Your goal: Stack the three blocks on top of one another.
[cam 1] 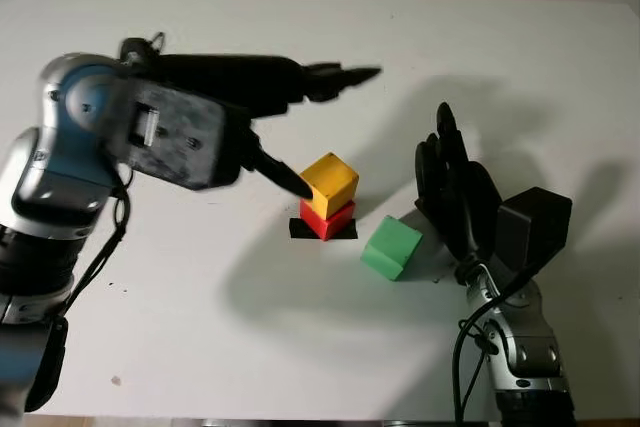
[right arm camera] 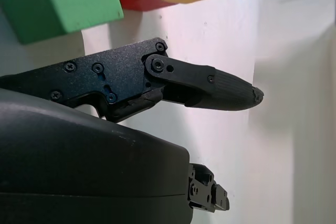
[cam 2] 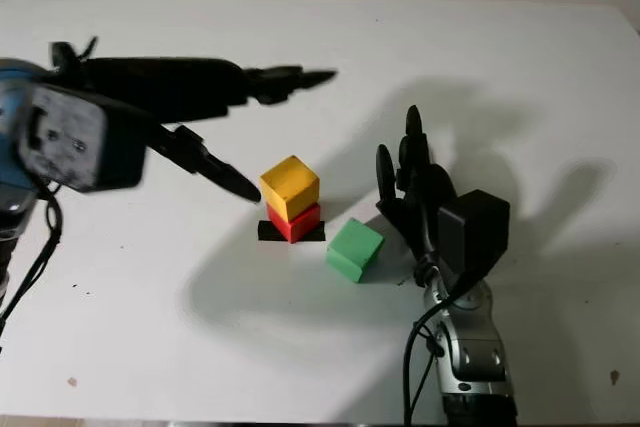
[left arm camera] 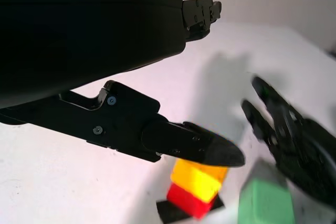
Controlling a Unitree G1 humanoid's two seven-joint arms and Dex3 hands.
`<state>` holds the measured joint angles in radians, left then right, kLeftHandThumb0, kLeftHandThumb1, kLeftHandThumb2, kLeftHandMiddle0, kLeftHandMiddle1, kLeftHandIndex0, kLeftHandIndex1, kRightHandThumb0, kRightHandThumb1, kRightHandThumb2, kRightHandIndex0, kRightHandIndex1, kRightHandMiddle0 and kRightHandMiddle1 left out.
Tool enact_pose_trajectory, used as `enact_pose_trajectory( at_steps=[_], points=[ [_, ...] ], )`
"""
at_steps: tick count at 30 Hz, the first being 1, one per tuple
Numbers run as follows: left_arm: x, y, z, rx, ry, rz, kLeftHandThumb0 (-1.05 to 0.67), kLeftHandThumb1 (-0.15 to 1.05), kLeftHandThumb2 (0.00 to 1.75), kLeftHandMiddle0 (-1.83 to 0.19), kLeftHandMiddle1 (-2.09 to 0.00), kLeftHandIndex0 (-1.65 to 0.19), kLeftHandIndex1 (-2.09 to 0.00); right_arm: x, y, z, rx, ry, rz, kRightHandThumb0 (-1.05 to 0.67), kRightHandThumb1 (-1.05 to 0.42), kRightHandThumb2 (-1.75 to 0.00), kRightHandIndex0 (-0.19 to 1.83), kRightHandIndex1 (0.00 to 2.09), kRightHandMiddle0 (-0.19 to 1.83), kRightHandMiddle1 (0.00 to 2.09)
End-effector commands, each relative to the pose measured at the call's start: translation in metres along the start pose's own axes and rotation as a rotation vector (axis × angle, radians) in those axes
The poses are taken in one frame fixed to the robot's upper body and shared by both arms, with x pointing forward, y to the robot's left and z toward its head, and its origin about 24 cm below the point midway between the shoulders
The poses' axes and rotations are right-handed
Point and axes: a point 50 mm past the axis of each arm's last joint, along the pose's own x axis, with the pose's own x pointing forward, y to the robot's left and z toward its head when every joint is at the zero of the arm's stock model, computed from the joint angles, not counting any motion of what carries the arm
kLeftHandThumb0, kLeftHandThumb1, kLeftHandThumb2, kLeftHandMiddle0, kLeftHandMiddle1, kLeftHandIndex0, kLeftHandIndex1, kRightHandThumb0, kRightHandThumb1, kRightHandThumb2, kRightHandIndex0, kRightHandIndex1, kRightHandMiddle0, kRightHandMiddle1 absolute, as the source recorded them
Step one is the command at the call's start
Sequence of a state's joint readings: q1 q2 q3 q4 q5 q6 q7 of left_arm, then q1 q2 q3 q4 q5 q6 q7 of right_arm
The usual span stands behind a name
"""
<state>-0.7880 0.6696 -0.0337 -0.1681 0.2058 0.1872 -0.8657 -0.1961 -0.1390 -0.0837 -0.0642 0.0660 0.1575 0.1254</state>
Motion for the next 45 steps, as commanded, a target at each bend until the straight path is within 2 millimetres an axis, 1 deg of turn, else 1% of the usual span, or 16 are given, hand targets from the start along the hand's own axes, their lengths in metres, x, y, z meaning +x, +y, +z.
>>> enact_pose_trajectory(
  at_steps=[1, 4, 6, 7, 8, 10, 12, 15, 20, 25, 27, 30, 36, 39, 43, 45],
  points=[
    [-0.012, 0.0, -0.012, -0.087, 0.003, 0.128, -0.88, 1.05, 0.54, 0.19, 0.0, 0.19, 0.0, 0.002, -0.015, 0.019, -0.073, -0.064, -0.007, -0.66, -1.05, -0.58, -0.19, 0.0, -0.19, 0.0],
    [-0.024, -0.003, -0.031, -0.191, 0.01, 0.325, -0.86, 1.05, 0.6, 0.19, 0.0, 0.19, 0.0, 0.006, -0.033, 0.037, -0.173, -0.105, 0.005, -0.66, -1.05, -0.45, -0.17, 0.02, -0.14, 0.04],
    [-0.031, -0.007, -0.042, -0.25, 0.006, 0.452, -0.82, 1.05, 0.63, 0.19, 0.0, 0.19, 0.0, 0.01, -0.043, 0.05, -0.214, -0.151, 0.016, -0.67, -1.05, -0.32, -0.13, 0.04, -0.08, 0.07],
    [-0.035, -0.01, -0.049, -0.307, 0.002, 0.513, -0.78, 1.05, 0.61, 0.19, 0.0, 0.19, 0.0, 0.012, -0.047, 0.057, -0.222, -0.176, 0.025, -0.65, -1.05, -0.22, -0.1, 0.06, -0.02, 0.09],
    [-0.038, -0.014, -0.056, -0.369, 0.002, 0.563, -0.76, 1.05, 0.59, 0.19, 0.0, 0.19, -0.01, 0.012, -0.051, 0.064, -0.24, -0.186, 0.032, -0.62, -1.03, -0.17, -0.08, 0.06, 0.02, 0.1],
    [-0.043, -0.028, -0.07, -0.454, 0.017, 0.63, -0.76, 1.05, 0.6, 0.19, 0.0, 0.19, 0.0, 0.012, -0.06, 0.076, -0.364, -0.19, 0.054, -0.61, -0.98, -0.09, -0.07, 0.07, 0.08, 0.12],
    [-0.048, -0.046, -0.084, -0.495, 0.065, 0.648, -0.77, 1.05, 0.64, 0.19, 0.0, 0.19, -0.01, 0.013, -0.067, 0.089, -0.505, -0.179, 0.098, -0.62, -0.96, -0.06, -0.05, 0.07, 0.11, 0.12],
    [-0.049, -0.07, -0.098, -0.559, 0.133, 0.631, -0.78, 1.05, 0.67, 0.19, -0.01, 0.19, -0.01, 0.016, -0.075, 0.105, -0.659, -0.165, 0.206, -0.62, -0.91, -0.04, 0.0, 0.09, 0.18, 0.13],
    [-0.048, -0.102, -0.106, -0.682, 0.155, 0.646, -0.74, 1.05, 0.68, 0.18, -0.02, 0.19, -0.01, 0.016, -0.08, 0.133, -0.901, -0.211, 0.367, -0.59, -0.79, -0.04, 0.18, 0.12, 0.41, 0.14],
    [-0.053, -0.125, -0.109, -0.823, 0.164, 0.683, -0.77, 1.05, 0.68, 0.19, 0.0, 0.19, 0.0, 0.003, -0.079, 0.161, -1.137, -0.26, 0.494, -0.49, -0.74, -0.04, 0.26, 0.11, 0.55, 0.13],
    [-0.053, -0.13, -0.11, -0.842, 0.173, 0.689, -0.78, 1.05, 0.67, 0.19, 0.0, 0.19, 0.0, -0.003, -0.079, 0.167, -1.213, -0.261, 0.523, -0.47, -0.73, -0.04, 0.28, 0.1, 0.58, 0.12],
    [-0.054, -0.134, -0.109, -0.855, 0.164, 0.698, -0.78, 1.05, 0.68, 0.19, 0.0, 0.19, 0.0, -0.011, -0.076, 0.174, -1.365, -0.253, 0.59, -0.5, -0.75, -0.06, 0.26, 0.08, 0.58, 0.1],
    [-0.051, -0.136, -0.107, -0.873, 0.146, 0.706, -0.8, 1.05, 0.67, 0.19, 0.0, 0.19, 0.0, -0.019, -0.062, 0.177, -1.526, -0.305, 0.727, -0.53, -0.77, -0.06, 0.22, 0.05, 0.6, 0.09],
    [-0.049, -0.137, -0.105, -0.872, 0.124, 0.713, -0.79, 1.05, 0.68, 0.19, -0.01, 0.19, 0.0, -0.021, -0.054, 0.172, -1.559, -0.356, 0.778, -0.55, -0.77, -0.06, 0.23, 0.06, 0.62, 0.08],
    [-0.048, -0.138, -0.102, -0.885, 0.096, 0.724, -0.77, 1.05, 0.68, 0.19, -0.01, 0.19, 0.0, -0.02, -0.049, 0.165, -1.554, -0.395, 0.8, -0.58, -0.79, -0.06, 0.23, 0.05, 0.61, 0.07],
    [-0.047, -0.138, -0.1, -0.881, 0.091, 0.727, -0.77, 1.05, 0.68, 0.19, -0.01, 0.19, 0.0, -0.02, -0.047, 0.158, -1.516, -0.422, 0.804, -0.61, -0.85, -0.08, 0.24, 0.06, 0.63, 0.07]
  ],
)
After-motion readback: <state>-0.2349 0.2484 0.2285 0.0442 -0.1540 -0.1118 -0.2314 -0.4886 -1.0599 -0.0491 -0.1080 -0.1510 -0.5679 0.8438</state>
